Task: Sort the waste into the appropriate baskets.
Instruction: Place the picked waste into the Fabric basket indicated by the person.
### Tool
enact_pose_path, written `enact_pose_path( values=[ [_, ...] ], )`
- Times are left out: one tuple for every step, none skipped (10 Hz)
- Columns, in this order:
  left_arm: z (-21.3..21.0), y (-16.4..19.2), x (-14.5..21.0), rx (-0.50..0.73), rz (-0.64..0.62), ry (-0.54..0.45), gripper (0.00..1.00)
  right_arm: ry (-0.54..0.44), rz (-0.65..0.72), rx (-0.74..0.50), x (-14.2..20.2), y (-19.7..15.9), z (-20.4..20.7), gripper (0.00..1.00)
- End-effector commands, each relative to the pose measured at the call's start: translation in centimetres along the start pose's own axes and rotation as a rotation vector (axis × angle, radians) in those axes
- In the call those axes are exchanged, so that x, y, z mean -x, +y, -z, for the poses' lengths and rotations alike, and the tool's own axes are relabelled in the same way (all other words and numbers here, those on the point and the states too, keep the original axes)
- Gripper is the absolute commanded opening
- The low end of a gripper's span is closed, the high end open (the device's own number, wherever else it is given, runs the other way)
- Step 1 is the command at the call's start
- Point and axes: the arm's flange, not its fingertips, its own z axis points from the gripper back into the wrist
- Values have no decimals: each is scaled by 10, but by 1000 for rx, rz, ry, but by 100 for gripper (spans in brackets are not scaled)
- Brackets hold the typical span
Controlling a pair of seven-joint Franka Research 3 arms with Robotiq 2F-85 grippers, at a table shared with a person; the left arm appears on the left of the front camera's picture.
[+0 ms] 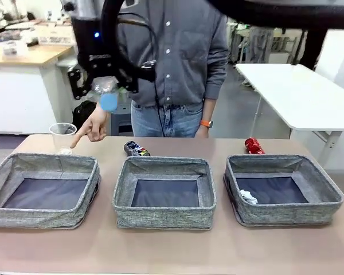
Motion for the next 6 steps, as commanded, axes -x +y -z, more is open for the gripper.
enact_pose_path(
  values=[
    [-36, 18, 29, 2, -99, 4, 100, -97, -223, -27, -45, 42, -14, 0],
    [-50, 36, 40, 30, -137, 158, 100, -167, -350, -69, -51, 64, 7, 0],
    [-58, 51, 46, 30, -178, 309, 100, -110, -448, -139, -51, 76, 19, 0],
    [-59, 57, 41, 88, -176, 297, 100, 157, -306, -14, -57, 67, 22, 0],
    [-60, 45, 52, 33, -151, 128, 100, -118, -343, -56, -24, 63, 35, 0],
    [-60, 45, 52, 33, -151, 128, 100, -118, -343, -56, -24, 63, 35, 0]
  ],
)
